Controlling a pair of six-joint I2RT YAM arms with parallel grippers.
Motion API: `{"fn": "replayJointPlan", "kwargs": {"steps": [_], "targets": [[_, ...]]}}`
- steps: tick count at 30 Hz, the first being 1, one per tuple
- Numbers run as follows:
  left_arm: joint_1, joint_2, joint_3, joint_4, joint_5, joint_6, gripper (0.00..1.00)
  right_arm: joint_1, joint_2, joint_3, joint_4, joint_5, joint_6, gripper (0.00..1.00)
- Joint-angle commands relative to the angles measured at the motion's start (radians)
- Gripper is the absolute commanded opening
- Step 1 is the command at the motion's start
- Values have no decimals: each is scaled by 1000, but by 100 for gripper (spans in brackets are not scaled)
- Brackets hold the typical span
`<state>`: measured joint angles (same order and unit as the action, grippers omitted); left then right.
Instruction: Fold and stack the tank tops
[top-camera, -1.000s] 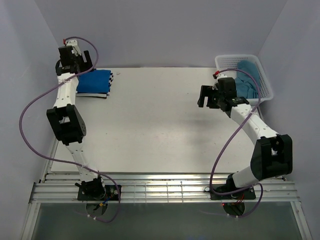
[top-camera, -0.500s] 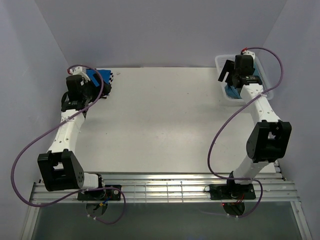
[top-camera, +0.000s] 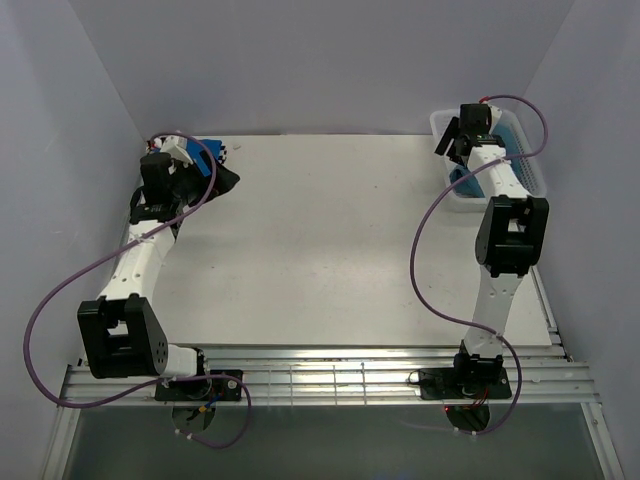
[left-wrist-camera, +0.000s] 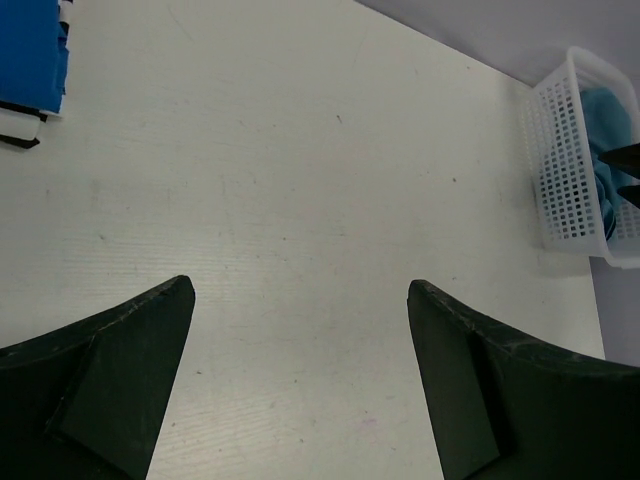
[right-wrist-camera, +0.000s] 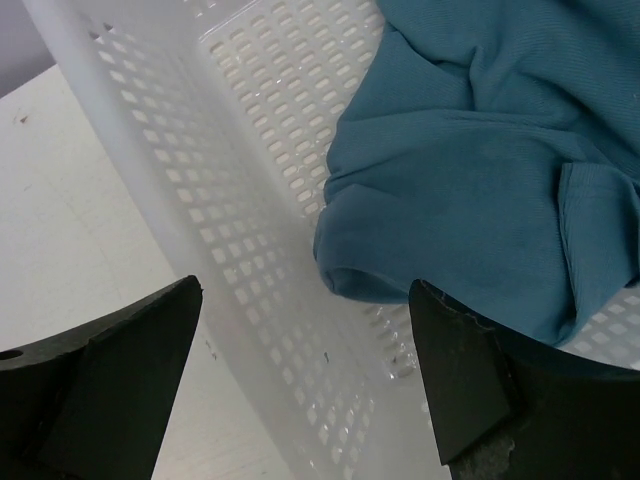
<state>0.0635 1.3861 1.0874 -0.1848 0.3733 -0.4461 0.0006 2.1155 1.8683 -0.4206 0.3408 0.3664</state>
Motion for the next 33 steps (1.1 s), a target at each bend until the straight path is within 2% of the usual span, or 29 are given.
{"fn": "replayJointPlan", "kwargs": {"steps": [1, 8, 21, 24, 25, 26, 27, 28, 30, 31, 33], "targets": [[-8, -33, -7, 76, 88, 40, 98, -36, 58, 103, 11, 36, 60, 90], [-11, -25, -34, 119, 107, 53, 98, -79, 104, 80, 78, -31, 80, 90], [-13, 65, -26, 114, 55, 24, 98, -105, 198, 49, 65, -108, 25, 90], [-13, 71, -23, 111, 38, 23, 98, -111, 212, 54, 57, -79, 42, 93], [-13, 73, -20, 111, 35, 21, 98, -113, 216, 54, 57, -69, 45, 99], [-13, 74, -18, 110, 32, 23, 98, -114, 221, 55, 57, -62, 49, 97], [-13, 77, -18, 108, 30, 23, 98, -116, 224, 55, 60, -50, 48, 90], [-11, 77, -15, 108, 27, 21, 98, -116, 227, 60, 62, -46, 48, 78], [-13, 79, -14, 107, 23, 21, 98, -117, 239, 78, 62, -48, 43, 62], [-13, 77, -12, 107, 19, 20, 98, -117, 241, 83, 65, -54, 40, 41], [-13, 79, -7, 107, 18, 18, 98, -119, 235, 86, 88, -92, 33, 23]]}}
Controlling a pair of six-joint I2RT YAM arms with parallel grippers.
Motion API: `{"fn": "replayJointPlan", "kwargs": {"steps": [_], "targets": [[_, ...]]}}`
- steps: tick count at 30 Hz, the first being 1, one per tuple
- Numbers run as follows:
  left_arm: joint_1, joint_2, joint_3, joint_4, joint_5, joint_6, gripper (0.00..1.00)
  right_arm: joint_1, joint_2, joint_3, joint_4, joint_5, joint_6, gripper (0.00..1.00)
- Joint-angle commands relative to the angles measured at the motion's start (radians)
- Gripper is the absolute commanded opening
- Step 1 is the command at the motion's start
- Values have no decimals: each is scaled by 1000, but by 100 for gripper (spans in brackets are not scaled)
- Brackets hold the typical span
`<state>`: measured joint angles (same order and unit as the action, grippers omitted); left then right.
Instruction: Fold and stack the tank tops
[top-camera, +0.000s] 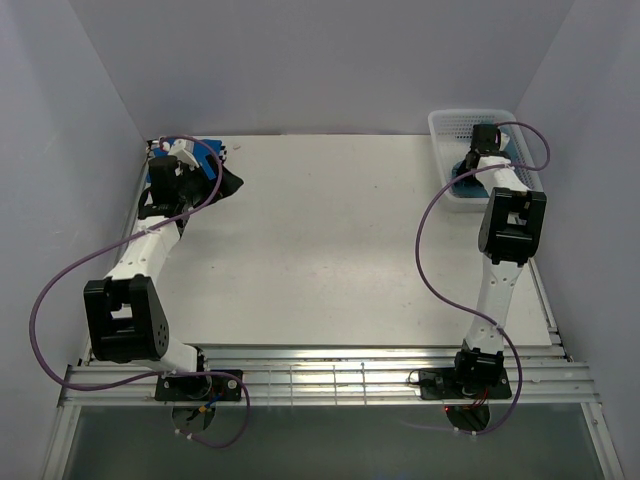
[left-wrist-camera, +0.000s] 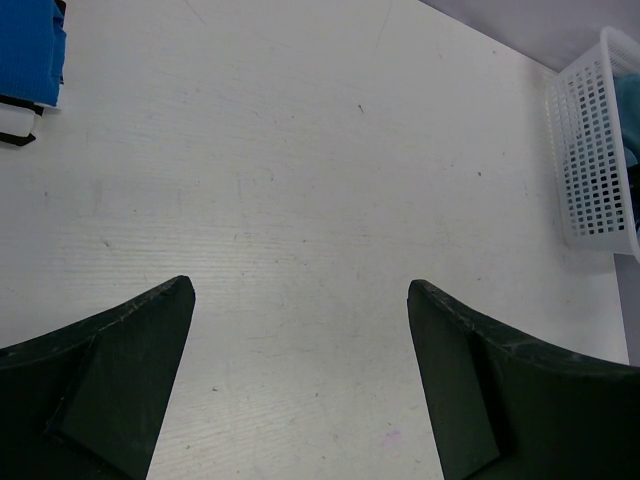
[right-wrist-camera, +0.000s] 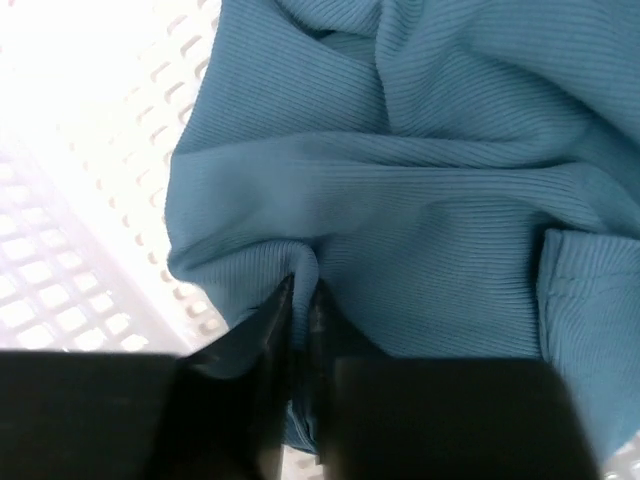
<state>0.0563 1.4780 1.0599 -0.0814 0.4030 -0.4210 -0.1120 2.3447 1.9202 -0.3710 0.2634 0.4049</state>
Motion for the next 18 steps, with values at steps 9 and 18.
{"fn": "replayJointPlan", "kwargs": {"steps": [9, 18], "targets": [[-6, -35, 26, -17, 2, -39, 98, 18, -338, -331, 429, -150, -11, 8], [-9, -91, -12, -63, -29, -117, 98, 75, -639, -383, 459, -206, -84, 8]]}}
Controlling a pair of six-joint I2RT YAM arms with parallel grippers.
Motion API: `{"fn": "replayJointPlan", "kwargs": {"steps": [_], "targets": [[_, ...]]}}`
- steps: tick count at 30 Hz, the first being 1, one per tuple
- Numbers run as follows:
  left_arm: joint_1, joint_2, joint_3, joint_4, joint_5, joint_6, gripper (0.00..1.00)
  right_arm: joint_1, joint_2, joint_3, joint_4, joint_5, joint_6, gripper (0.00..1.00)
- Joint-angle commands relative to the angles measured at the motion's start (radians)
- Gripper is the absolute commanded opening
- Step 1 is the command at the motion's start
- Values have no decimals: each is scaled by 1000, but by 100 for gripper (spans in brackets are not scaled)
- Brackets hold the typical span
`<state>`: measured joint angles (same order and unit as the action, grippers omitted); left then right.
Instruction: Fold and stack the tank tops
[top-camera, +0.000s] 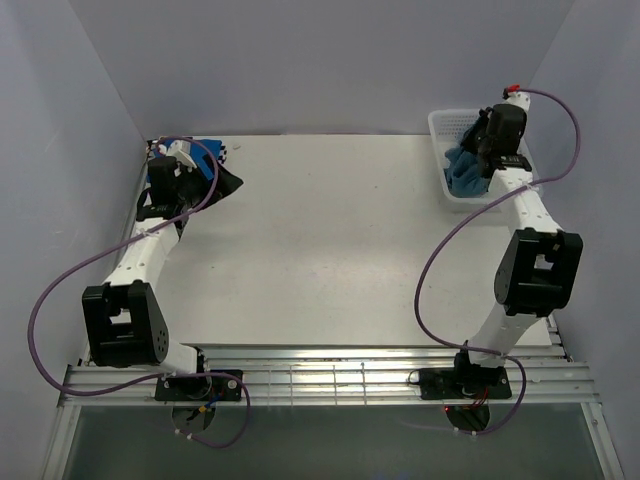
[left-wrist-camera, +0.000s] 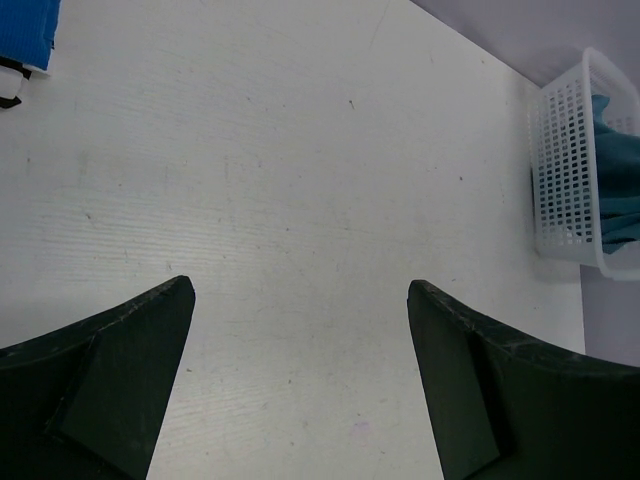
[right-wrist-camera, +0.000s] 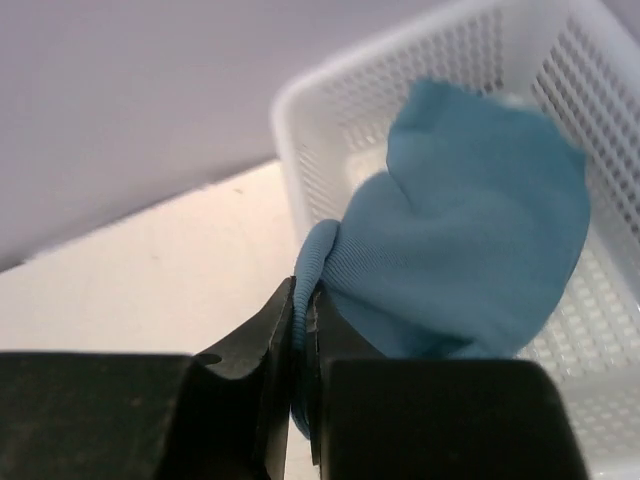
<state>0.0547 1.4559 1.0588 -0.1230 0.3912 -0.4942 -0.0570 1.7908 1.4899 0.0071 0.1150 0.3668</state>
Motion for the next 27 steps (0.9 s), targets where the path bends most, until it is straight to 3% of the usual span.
{"fn": "replayJointPlan", "kwargs": {"steps": [1, 5, 10, 14, 17, 22, 26, 27], "targets": [[-7, -72, -16, -30, -21, -49, 98, 25, -102, 71, 58, -86, -55, 8], [-7, -95, -29, -81, -66, -95, 98, 93, -104, 257, -147, -269, -126, 8], [-9, -140, -48, -122, -80, -153, 98, 206, -9, 659, -421, -431, -248, 8], [-9, -169, -48, -205, -114, -187, 98, 348, 12, 800, -483, -568, -298, 8], [-9, -190, -42, -268, -112, -202, 98, 417, -36, 756, -414, -645, -313, 8], [-9, -253, -60, -326, -121, -214, 98, 428, -128, 580, -334, -700, -304, 8], [-9, -293, -72, -392, -152, -205, 98, 392, -224, 241, -328, -664, -321, 8], [-9, -296, -75, -403, -159, -205, 98, 378, -261, 69, -323, -654, -321, 13]]}}
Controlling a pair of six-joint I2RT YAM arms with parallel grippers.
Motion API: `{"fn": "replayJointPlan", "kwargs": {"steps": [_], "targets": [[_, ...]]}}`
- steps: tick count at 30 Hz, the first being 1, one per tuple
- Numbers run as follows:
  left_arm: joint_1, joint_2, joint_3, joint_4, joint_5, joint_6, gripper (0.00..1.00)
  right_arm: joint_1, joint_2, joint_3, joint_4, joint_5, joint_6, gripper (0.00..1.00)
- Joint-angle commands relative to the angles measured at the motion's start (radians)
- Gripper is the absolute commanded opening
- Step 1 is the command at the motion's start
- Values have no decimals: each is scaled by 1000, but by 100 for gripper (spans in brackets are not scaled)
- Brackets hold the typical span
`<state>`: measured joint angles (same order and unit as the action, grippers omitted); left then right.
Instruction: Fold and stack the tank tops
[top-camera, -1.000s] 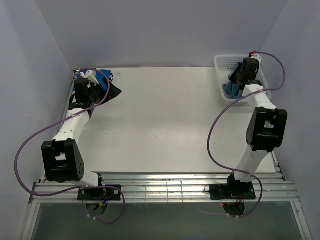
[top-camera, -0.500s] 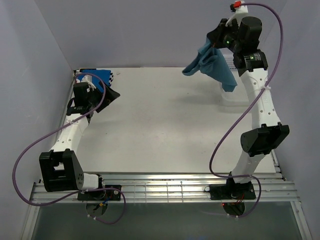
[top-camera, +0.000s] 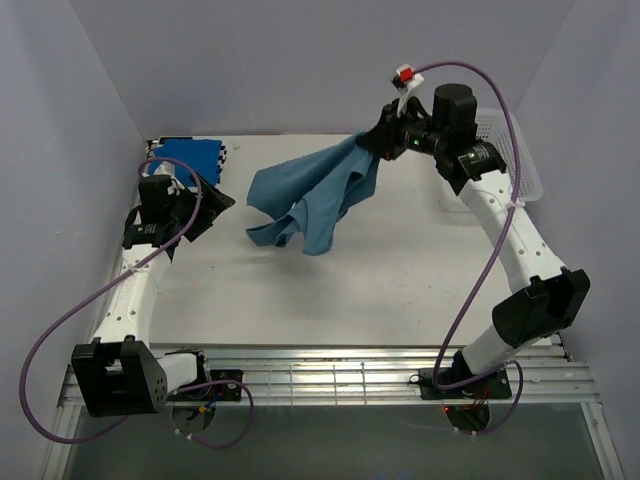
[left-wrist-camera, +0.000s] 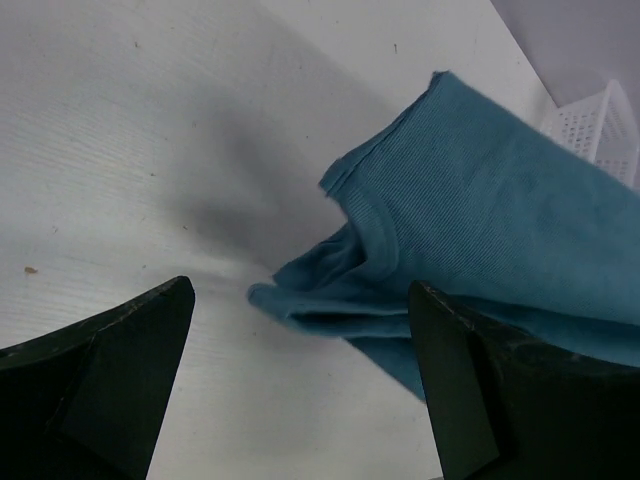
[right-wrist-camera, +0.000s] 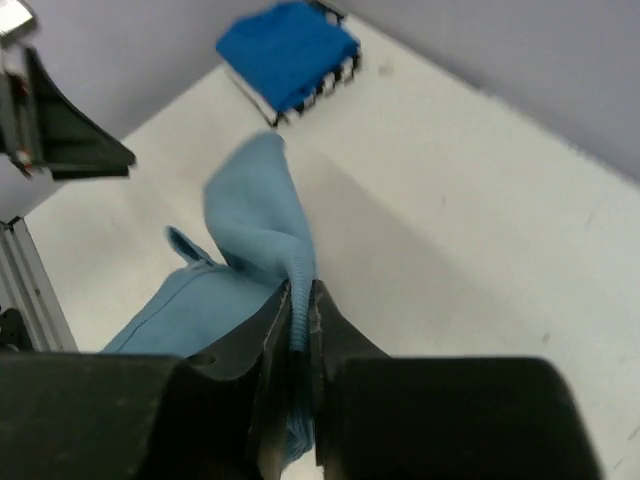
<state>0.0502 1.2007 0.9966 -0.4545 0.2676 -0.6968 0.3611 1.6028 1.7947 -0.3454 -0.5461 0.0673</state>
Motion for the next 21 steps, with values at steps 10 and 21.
{"fn": "replayJointPlan", "kwargs": {"steps": [10, 21], "targets": [[-15, -32, -128, -156, -31, -19, 98, -228, -150, -759, -27, 235, 84, 95], [-190, -75, -315, -249, -50, -147, 98, 25, -526, -1084, -72, 339, 310, 90]]}}
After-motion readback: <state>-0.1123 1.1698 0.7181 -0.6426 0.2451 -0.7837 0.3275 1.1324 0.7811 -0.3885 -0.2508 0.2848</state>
